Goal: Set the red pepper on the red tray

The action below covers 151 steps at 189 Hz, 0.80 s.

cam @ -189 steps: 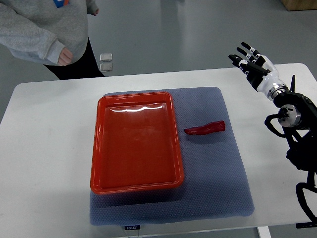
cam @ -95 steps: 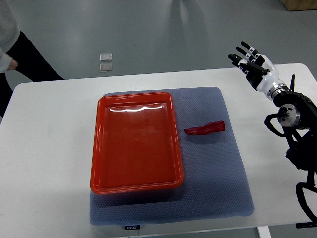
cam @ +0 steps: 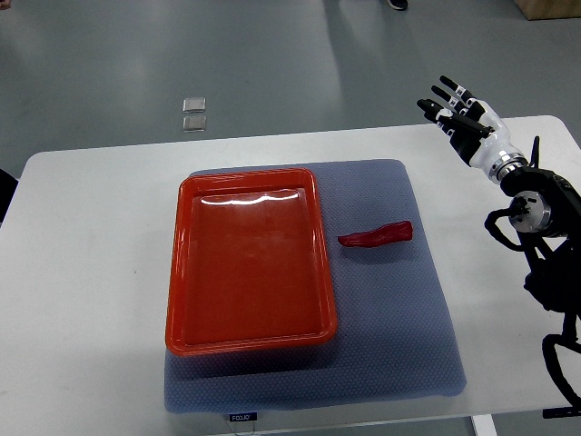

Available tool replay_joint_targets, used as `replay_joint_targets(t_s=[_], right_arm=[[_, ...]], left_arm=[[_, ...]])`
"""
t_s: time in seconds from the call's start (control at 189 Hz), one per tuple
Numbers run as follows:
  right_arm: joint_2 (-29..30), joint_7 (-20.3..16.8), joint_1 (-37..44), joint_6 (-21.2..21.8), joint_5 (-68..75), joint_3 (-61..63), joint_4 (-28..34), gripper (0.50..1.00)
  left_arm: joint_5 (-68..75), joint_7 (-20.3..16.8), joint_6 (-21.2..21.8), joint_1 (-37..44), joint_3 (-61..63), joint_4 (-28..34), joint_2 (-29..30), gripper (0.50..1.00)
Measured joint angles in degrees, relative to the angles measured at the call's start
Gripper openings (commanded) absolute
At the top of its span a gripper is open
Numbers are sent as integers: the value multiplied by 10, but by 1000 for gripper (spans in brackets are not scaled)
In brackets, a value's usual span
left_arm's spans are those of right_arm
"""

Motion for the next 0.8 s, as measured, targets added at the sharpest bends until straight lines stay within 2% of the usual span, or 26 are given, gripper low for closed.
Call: replay_joint_targets(t_s=[0.798], right_arm=[[-22,3,-3,2,0,-5,4,913]], left_arm=[[0,0,0,0,0,0,0,1000]])
